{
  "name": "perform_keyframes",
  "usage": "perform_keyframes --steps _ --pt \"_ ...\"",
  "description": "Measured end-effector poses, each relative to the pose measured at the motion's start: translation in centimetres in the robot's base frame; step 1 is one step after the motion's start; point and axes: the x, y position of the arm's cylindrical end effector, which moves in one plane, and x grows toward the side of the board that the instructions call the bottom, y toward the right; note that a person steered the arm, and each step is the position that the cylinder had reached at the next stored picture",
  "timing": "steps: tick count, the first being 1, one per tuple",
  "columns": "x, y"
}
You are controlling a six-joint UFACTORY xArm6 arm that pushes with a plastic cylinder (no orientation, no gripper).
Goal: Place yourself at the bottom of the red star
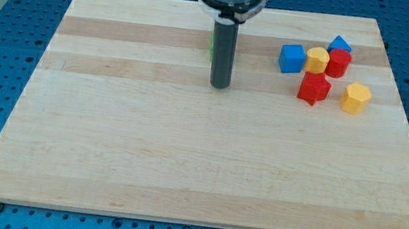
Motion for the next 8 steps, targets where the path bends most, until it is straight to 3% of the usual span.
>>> perform_keyframes --steps 2,4,5,8 --pt "-5.7 0.0" --pt "-6.5 0.0" --pt "-5.4 0.0" --pt "4.9 5.6"
